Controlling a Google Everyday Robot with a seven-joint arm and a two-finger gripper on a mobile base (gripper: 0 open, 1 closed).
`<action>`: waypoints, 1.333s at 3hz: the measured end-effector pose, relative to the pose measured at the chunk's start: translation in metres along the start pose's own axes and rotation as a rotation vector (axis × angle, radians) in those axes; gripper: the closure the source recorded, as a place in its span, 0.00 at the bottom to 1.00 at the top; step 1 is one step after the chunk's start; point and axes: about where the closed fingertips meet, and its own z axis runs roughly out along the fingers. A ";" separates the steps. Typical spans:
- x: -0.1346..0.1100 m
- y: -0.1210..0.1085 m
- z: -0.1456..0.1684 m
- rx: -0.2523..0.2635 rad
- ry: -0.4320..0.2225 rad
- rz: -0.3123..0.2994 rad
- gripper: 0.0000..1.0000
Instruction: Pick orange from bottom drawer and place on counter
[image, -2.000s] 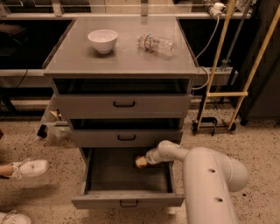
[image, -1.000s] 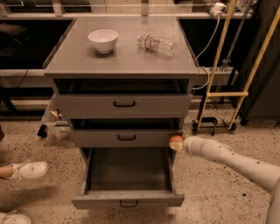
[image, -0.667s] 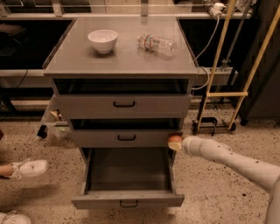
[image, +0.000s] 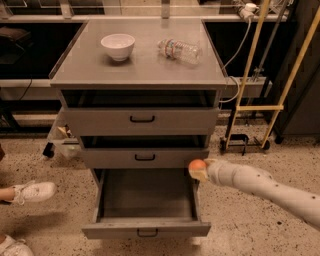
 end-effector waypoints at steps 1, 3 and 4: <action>-0.009 0.063 -0.047 -0.051 -0.028 -0.070 1.00; -0.033 0.117 -0.106 0.024 -0.014 0.006 1.00; -0.068 0.103 -0.134 0.106 0.008 0.021 1.00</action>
Offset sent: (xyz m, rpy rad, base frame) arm -0.1864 0.0989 0.1618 -0.3034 -0.1177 -0.0235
